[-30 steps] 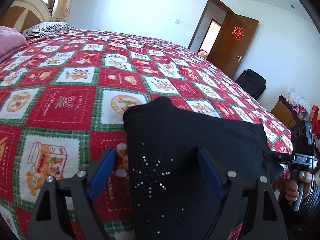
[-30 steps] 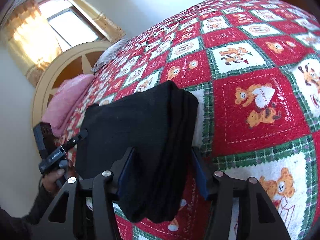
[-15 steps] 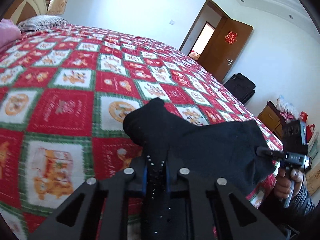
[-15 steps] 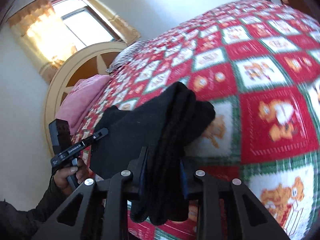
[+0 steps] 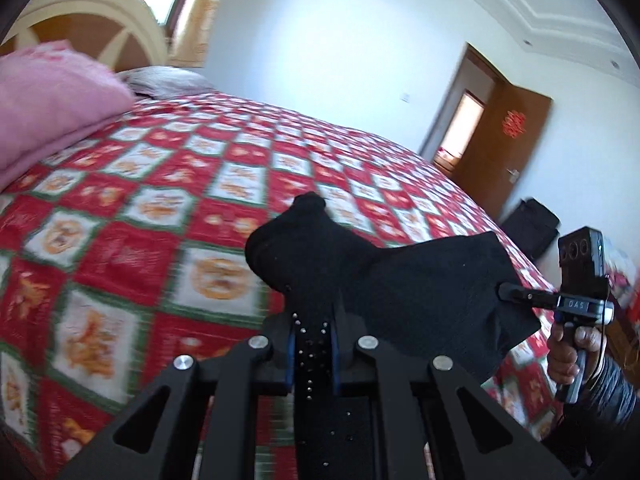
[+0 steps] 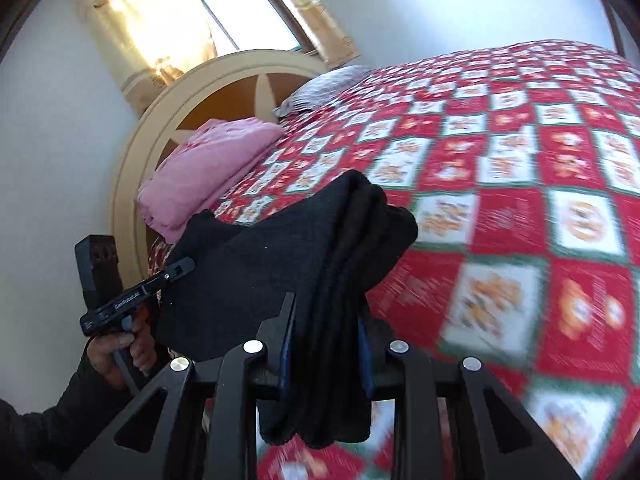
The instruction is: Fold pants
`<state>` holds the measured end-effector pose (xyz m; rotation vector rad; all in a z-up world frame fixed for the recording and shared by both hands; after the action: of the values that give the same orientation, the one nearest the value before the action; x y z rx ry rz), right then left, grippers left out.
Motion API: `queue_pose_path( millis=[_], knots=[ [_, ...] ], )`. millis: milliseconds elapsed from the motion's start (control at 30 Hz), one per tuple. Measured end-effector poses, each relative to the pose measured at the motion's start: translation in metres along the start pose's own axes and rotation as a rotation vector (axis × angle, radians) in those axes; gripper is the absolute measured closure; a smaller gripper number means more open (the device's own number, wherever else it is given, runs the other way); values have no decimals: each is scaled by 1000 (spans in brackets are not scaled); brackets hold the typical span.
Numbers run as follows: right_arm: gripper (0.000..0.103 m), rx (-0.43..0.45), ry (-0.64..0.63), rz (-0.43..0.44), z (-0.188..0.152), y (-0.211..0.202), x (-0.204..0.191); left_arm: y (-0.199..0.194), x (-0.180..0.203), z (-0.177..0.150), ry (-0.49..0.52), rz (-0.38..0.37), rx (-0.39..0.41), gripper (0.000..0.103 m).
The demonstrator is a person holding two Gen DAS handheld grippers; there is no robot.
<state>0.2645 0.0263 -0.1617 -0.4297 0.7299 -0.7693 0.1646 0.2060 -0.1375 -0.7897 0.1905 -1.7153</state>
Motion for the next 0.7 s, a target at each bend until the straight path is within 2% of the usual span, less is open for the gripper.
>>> queue_pose_path(
  millis=[100,233,333,400,500,633,700],
  knots=[
    [76,-26,-16,15,4,31,-8,2,-23,-5,-19,55,3,89],
    [76,-69,-1,-10,1,59,-4,17,-42,-20,-37,81,-39,87],
    [76,-86,25,-22,-2,65,6,24,-50,-29,-46,104,-55,71],
    [75,-96,32,-33,-7,63,13,26,-52,-32,-56,110,-49,55],
    [73,-107,36,-85,-11,65,23,25,-58,-35,-71,136,-41,36],
    [73,-111,70,-95,-11,70,32,24,-57,-38,-68,158,-34,33],
    [73,-115,68,-104,-12,71,33,25,-57,-37,-47,184,-32,28]
  ],
)
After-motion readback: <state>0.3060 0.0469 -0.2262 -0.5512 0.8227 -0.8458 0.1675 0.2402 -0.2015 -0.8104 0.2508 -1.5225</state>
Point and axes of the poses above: each gripper's, at about its wrist camera, not at the fingertips, and y roughly the way its jaws point, x to its right, z to its top, the point moved 6 cm from there along y, roughly the way its jaws point, and after that the axes turned 4 degrees about -z, right-handed, at the moved point
